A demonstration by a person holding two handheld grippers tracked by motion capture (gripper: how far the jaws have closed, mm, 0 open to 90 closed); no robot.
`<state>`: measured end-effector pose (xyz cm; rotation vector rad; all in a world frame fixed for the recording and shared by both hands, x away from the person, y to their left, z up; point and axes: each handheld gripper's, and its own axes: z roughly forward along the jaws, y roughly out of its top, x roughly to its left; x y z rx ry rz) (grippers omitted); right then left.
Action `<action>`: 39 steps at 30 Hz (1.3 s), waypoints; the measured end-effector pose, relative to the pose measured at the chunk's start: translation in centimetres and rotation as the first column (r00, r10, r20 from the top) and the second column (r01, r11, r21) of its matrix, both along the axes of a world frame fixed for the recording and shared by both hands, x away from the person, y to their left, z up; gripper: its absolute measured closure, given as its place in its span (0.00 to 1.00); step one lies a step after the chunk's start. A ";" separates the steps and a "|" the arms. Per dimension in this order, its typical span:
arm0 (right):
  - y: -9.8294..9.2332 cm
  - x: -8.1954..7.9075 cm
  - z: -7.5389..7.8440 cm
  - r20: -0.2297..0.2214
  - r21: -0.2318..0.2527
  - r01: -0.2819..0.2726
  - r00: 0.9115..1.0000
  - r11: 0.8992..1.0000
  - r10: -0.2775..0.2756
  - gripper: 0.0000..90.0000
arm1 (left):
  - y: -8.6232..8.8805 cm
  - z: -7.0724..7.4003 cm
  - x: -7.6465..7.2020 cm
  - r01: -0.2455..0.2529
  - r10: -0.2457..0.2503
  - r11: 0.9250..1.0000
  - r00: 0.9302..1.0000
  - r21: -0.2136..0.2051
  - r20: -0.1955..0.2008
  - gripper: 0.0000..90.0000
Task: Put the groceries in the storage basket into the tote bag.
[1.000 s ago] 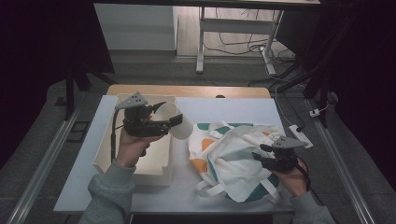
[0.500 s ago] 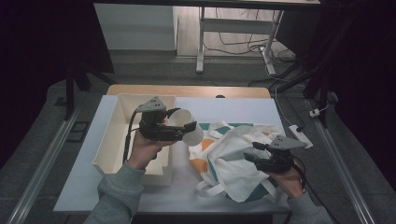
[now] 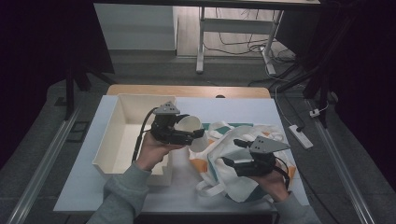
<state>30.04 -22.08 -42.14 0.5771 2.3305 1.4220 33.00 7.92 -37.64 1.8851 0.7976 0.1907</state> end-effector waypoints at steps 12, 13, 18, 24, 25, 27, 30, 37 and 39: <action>3.2 -0.1 0.4 0.033 -0.001 -0.038 0.999 0.999 0.038 0.25 | -1.8 -0.5 -0.5 0.052 -0.052 0.998 0.999 0.042 -0.004 0.22; 3.4 -0.1 0.5 0.035 -0.003 -0.038 0.999 0.999 0.038 0.24 | -1.9 -0.5 -0.5 0.056 -0.056 0.997 0.998 0.045 -0.004 0.22; 4.5 0.1 0.5 0.061 -0.012 -0.033 0.998 0.999 0.033 0.23 | -2.3 -0.7 -0.5 0.066 -0.065 0.997 0.998 0.050 -0.009 0.22; 5.7 0.2 0.4 0.070 -0.018 -0.038 0.997 0.999 0.040 0.22 | -2.5 -0.9 -0.4 0.069 -0.068 0.996 0.998 0.057 -0.016 0.22; 5.9 0.2 0.4 0.077 -0.029 -0.033 0.996 0.999 0.035 0.21 | -2.6 -1.0 -0.5 0.070 -0.069 0.996 0.997 0.057 -0.017 0.22; 6.3 0.1 0.4 0.091 -0.040 -0.023 0.996 0.999 0.026 0.21 | -2.7 -1.0 -0.5 0.073 -0.072 0.996 0.997 0.060 -0.018 0.22; 6.6 0.2 0.3 0.092 -0.040 -0.026 0.995 0.999 0.029 0.21 | -2.9 -1.2 -0.5 0.077 -0.076 0.995 0.997 0.063 -0.021 0.22; 7.1 0.5 -0.1 0.088 -0.047 -0.014 0.996 0.999 0.018 0.23 | -3.2 -1.3 -0.5 0.083 -0.082 0.994 0.996 0.071 -0.020 0.22; 7.1 0.6 -0.1 0.089 -0.047 -0.014 0.996 0.999 0.018 0.24 | -3.1 -1.3 -0.5 0.085 -0.083 0.994 0.996 0.069 -0.022 0.22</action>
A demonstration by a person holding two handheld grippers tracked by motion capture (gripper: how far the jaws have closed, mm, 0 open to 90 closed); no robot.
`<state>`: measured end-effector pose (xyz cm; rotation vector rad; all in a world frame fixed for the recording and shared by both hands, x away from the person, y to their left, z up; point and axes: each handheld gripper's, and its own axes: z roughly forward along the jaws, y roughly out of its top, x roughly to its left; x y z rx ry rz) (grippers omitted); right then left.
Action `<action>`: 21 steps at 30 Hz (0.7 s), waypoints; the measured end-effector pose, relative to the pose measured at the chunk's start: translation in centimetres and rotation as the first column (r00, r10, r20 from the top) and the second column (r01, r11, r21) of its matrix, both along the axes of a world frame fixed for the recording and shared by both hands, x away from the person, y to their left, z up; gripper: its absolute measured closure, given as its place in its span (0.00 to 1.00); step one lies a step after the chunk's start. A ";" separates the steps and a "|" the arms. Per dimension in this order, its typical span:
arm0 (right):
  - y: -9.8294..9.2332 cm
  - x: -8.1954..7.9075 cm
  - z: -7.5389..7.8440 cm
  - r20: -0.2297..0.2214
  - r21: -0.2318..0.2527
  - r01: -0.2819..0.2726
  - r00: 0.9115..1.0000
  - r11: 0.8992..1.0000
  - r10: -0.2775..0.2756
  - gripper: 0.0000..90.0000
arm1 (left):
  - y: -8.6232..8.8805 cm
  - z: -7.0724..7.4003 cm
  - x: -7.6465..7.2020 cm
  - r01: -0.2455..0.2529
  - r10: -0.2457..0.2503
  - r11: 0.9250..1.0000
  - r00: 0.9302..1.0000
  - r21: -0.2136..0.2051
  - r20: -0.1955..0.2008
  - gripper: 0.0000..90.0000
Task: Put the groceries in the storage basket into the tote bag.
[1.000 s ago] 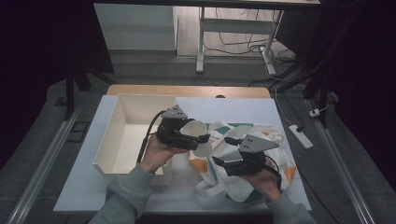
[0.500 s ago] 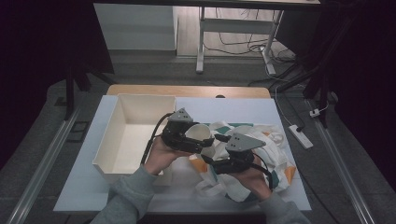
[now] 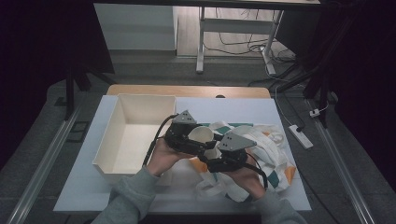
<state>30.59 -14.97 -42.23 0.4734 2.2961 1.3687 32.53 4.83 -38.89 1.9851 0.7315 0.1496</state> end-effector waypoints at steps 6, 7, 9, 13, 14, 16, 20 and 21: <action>0.1 0.0 0.1 -0.012 0.000 0.000 1.000 1.000 0.000 0.24 | 0.0 0.0 -0.1 0.003 -0.003 1.000 1.000 0.003 -0.001 0.22; 0.1 0.0 0.1 -0.016 0.002 -0.001 1.000 1.000 0.001 0.24 | 0.0 0.0 -0.1 0.004 -0.004 1.000 1.000 0.004 -0.001 0.22; 0.1 0.0 0.1 -0.022 0.002 -0.004 1.000 1.000 0.004 0.23 | -0.1 0.0 -0.1 0.005 -0.005 1.000 1.000 0.006 0.001 0.22; 0.2 -0.1 0.1 -0.018 -0.003 -0.002 1.000 1.000 0.002 0.23 | -0.3 0.0 -0.2 0.005 -0.005 1.000 1.000 0.010 0.003 0.22; 0.2 -0.1 0.1 -0.018 -0.003 -0.002 1.000 1.000 0.002 0.23 | -0.3 0.0 -0.2 0.006 -0.006 1.000 1.000 0.010 0.003 0.22; 0.2 -0.1 0.1 -0.022 -0.004 0.001 1.000 1.000 -0.001 0.24 | -0.3 0.0 -0.2 0.007 -0.007 1.000 1.000 0.011 0.002 0.22; 0.2 -0.2 0.2 -0.018 -0.012 0.009 1.000 1.000 -0.009 0.24 | -0.2 0.0 -0.2 0.012 -0.012 1.000 1.000 0.004 -0.002 0.21; 0.2 -0.2 0.2 -0.018 -0.012 0.010 1.000 1.000 -0.010 0.24 | -0.2 0.0 -0.2 0.014 -0.014 1.000 1.000 0.002 -0.007 0.21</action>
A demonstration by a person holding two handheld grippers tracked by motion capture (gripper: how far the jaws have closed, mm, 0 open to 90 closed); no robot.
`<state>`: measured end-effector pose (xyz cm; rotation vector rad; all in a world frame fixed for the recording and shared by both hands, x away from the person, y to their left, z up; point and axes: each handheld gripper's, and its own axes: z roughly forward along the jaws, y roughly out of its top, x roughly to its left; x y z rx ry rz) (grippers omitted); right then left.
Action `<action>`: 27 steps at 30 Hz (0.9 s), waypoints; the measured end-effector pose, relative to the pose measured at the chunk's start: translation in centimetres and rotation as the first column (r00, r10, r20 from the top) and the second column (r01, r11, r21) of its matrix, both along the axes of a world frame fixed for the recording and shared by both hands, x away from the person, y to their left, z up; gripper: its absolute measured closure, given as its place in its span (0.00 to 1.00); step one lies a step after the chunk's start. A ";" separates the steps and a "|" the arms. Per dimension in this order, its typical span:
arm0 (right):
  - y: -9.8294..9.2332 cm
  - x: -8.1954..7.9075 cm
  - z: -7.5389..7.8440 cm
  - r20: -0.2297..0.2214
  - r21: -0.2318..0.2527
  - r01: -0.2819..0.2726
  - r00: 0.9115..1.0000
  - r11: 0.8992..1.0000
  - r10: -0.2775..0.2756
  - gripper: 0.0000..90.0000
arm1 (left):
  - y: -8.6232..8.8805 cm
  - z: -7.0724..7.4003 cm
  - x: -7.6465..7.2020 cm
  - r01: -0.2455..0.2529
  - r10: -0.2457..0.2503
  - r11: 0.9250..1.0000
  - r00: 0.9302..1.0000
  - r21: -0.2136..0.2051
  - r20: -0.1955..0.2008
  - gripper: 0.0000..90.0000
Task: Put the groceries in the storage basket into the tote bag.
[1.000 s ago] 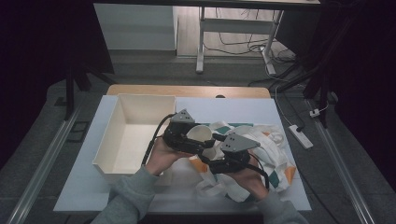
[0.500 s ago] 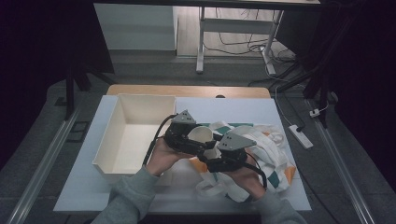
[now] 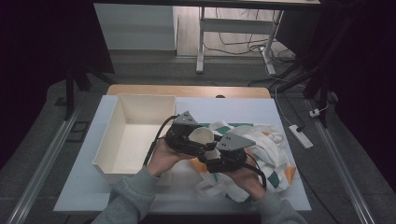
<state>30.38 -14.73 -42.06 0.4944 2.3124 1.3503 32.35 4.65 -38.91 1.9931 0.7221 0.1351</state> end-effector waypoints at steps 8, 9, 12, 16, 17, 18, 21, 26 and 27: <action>-0.1 -0.3 0.2 0.016 -0.014 0.001 1.000 1.000 -0.001 0.24 | 0.5 0.4 -0.3 -0.003 0.004 0.999 1.000 -0.039 0.013 0.20; -0.1 -0.2 0.1 0.015 -0.015 0.003 1.000 1.000 -0.002 0.24 | 0.7 0.5 -0.3 -0.004 0.005 0.999 1.000 -0.050 0.012 0.19; -0.2 -0.1 0.1 0.010 -0.015 0.007 1.000 1.000 -0.007 0.24 | 1.3 0.7 -0.4 -0.002 0.003 0.997 1.000 -0.073 0.012 0.19; -0.4 -0.1 0.1 0.011 -0.014 0.009 1.000 1.000 -0.009 0.24 | 1.9 1.0 -0.5 -0.005 0.006 0.995 1.000 -0.096 0.010 0.19; -0.4 -0.1 0.1 0.011 -0.014 0.010 1.000 1.000 -0.010 0.24 | 2.0 1.1 -0.5 -0.007 0.008 0.995 1.000 -0.097 0.011 0.19; -0.5 -0.1 0.1 0.010 -0.013 0.012 1.000 1.000 -0.012 0.24 | 2.1 1.2 -0.6 -0.012 0.014 0.995 1.000 -0.097 0.015 0.19; -0.8 0.0 0.2 0.010 -0.009 0.022 1.000 1.000 -0.022 0.24 | 2.8 1.5 -0.7 -0.025 0.028 0.994 0.999 -0.105 0.025 0.20; -1.3 0.1 0.3 0.014 -0.006 0.034 0.999 0.999 -0.034 0.24 | 4.0 1.8 -0.7 -0.061 0.065 0.994 0.997 -0.096 0.041 0.20; -1.4 0.1 0.3 0.014 -0.005 0.037 0.999 0.999 -0.037 0.24 | 4.2 1.8 -0.7 -0.066 0.070 0.993 0.997 -0.094 0.043 0.20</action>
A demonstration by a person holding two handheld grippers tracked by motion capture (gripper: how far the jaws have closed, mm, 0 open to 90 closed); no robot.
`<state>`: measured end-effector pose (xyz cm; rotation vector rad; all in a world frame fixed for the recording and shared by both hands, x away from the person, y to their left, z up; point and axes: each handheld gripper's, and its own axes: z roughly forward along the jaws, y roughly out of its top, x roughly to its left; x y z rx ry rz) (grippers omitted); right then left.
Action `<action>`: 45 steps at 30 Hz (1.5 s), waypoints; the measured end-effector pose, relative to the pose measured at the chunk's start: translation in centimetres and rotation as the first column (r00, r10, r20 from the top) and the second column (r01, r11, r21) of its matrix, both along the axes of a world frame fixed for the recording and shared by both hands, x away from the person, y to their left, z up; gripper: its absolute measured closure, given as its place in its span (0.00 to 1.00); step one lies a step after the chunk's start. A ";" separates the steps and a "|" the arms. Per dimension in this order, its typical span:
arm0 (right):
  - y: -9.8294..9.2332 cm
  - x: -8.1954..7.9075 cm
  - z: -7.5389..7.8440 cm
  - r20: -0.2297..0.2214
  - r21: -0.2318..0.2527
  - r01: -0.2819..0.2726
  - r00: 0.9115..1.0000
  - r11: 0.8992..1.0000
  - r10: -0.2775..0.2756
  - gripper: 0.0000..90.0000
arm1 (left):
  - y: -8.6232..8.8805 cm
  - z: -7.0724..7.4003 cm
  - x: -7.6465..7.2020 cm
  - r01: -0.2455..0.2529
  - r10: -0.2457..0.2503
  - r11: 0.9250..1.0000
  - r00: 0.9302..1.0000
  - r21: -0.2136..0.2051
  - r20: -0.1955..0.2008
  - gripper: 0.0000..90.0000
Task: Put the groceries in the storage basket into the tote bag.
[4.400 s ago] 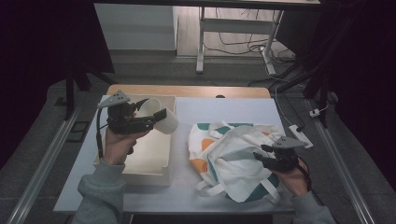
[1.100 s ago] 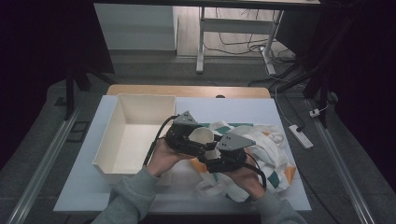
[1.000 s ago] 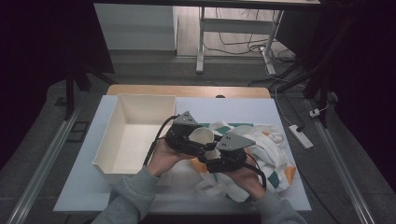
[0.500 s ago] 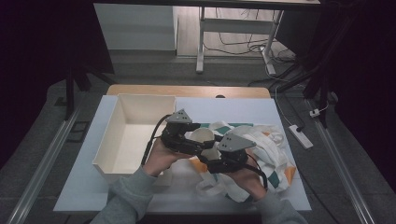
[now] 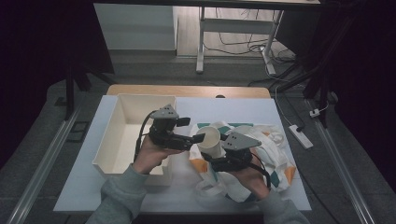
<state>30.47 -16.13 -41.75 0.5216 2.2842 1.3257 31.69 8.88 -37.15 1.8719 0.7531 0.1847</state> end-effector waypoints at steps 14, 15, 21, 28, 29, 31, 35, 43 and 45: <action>-1.5 0.1 0.1 0.006 0.004 0.043 0.999 0.999 -0.043 0.24 | 2.9 -0.4 -0.2 -0.056 0.056 0.998 0.998 0.033 0.018 0.21; -1.6 0.1 0.1 0.005 0.006 0.046 0.999 0.999 -0.046 0.24 | 3.1 -0.5 -0.2 -0.058 0.058 0.998 0.998 0.035 0.018 0.21; -2.4 0.2 0.2 0.010 0.008 0.070 0.997 0.998 -0.070 0.24 | 4.1 -0.9 0.0 -0.080 0.080 0.995 0.997 0.051 0.016 0.21; -3.6 0.3 0.1 0.006 0.013 0.101 0.995 0.995 -0.101 0.24 | 5.5 -1.3 0.1 -0.113 0.114 0.992 0.994 0.059 -0.001 0.22; -3.8 0.4 0.1 0.008 0.013 0.105 0.994 0.994 -0.105 0.24 | 5.6 -1.4 0.2 -0.119 0.119 0.991 0.993 0.061 0.000 0.22; -4.0 0.4 0.0 0.005 0.011 0.115 0.993 0.993 -0.115 0.24 | 6.0 -1.4 0.2 -0.131 0.131 0.989 0.991 0.063 0.000 0.22; -4.4 0.6 -0.4 0.000 0.004 0.126 0.992 0.992 -0.126 0.24 | 6.3 -1.6 0.4 -0.139 0.139 0.987 0.990 0.075 -0.004 0.22; -5.5 0.7 -0.8 -0.004 0.005 0.151 0.988 0.988 -0.151 0.24 | 6.5 -2.1 0.7 -0.140 0.143 0.985 0.990 0.102 -0.021 0.22; -5.8 0.8 -0.8 -0.001 0.002 0.160 0.987 0.987 -0.160 0.24 | 6.5 -2.2 0.7 -0.141 0.144 0.984 0.989 0.105 -0.026 0.22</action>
